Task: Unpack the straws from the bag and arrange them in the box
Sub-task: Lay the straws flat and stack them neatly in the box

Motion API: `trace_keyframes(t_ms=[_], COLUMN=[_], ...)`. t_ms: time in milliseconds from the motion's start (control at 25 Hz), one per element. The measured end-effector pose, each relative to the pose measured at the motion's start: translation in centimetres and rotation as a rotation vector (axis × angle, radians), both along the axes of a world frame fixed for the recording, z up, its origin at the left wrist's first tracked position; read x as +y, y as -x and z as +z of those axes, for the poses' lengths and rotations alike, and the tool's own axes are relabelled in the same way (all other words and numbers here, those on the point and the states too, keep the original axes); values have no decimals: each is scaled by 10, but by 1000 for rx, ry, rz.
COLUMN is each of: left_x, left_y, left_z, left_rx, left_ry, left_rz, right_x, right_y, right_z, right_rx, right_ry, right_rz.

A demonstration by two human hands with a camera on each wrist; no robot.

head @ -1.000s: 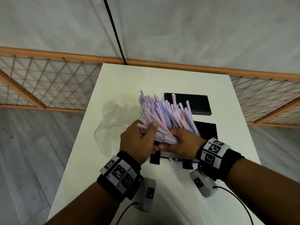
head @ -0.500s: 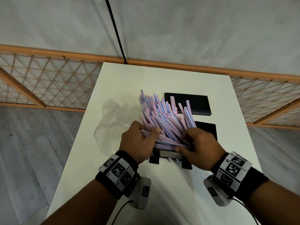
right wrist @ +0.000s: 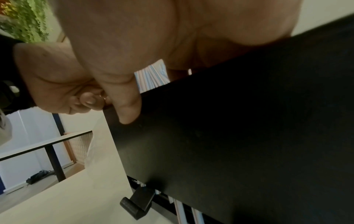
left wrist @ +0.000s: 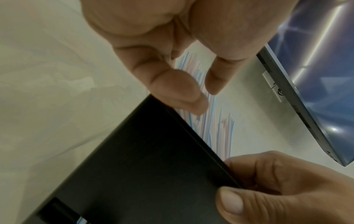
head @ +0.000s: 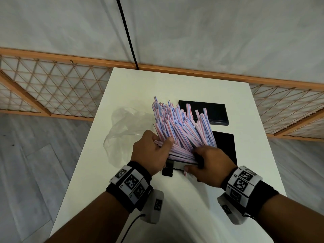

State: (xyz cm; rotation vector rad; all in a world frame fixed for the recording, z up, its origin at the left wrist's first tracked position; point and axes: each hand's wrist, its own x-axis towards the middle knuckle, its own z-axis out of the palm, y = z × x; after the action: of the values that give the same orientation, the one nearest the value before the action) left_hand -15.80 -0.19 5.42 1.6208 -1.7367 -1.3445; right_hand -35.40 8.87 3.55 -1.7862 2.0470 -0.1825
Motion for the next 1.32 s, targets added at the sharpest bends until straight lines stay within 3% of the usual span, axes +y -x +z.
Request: trace_keyframes(t_ms=[160, 360, 560, 680, 840, 1000, 1320], left_x=[0, -2, -2, 1, 3, 1, -4], left_y=[1, -2, 2, 5, 7, 9, 8], left_z=[-4, -8, -15, -20, -25, -28, -43], left_rx=[-26, -122, -37, -25, -15, -6, 51], left_ry=[41, 163, 208, 209, 238, 231, 248], left_rz=[-37, -128, -87, -109, -147, -181, -207], right_x=[-4, -18, -39, -43, -43, -45, -46], right_y=[2, 1, 2, -7, -10, -16, -26], right_z=[3, 16, 24, 19, 5, 0, 9], right_rx=[5, 23, -81, -57, -207, -206, -321], right_ry=[-30, -293, -370, -432, -376, -412, -279], right_rz=[59, 76, 119, 108, 83, 127, 111])
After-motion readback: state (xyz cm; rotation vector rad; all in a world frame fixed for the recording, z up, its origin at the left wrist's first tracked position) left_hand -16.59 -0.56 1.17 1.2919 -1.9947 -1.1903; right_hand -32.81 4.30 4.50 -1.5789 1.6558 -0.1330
